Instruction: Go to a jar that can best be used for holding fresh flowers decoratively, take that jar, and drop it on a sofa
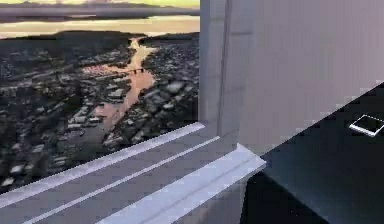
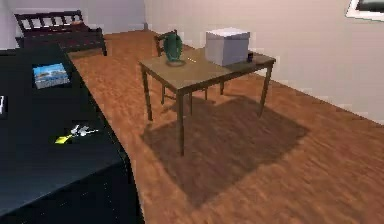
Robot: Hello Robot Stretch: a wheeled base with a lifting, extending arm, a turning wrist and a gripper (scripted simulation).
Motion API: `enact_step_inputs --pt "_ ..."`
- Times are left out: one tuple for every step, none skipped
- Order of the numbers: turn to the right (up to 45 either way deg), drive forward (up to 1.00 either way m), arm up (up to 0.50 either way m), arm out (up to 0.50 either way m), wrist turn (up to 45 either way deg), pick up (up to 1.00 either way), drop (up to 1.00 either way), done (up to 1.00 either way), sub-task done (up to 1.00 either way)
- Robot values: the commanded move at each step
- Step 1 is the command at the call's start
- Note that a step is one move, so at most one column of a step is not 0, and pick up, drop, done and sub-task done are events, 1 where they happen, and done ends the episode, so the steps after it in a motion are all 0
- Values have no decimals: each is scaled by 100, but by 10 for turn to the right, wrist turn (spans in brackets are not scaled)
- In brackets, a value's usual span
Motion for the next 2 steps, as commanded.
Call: enact_step_inputs --pt "450 0 0 0 0 0 0 0 0" --pt "450 0 0 0 0 0 0 0 0"
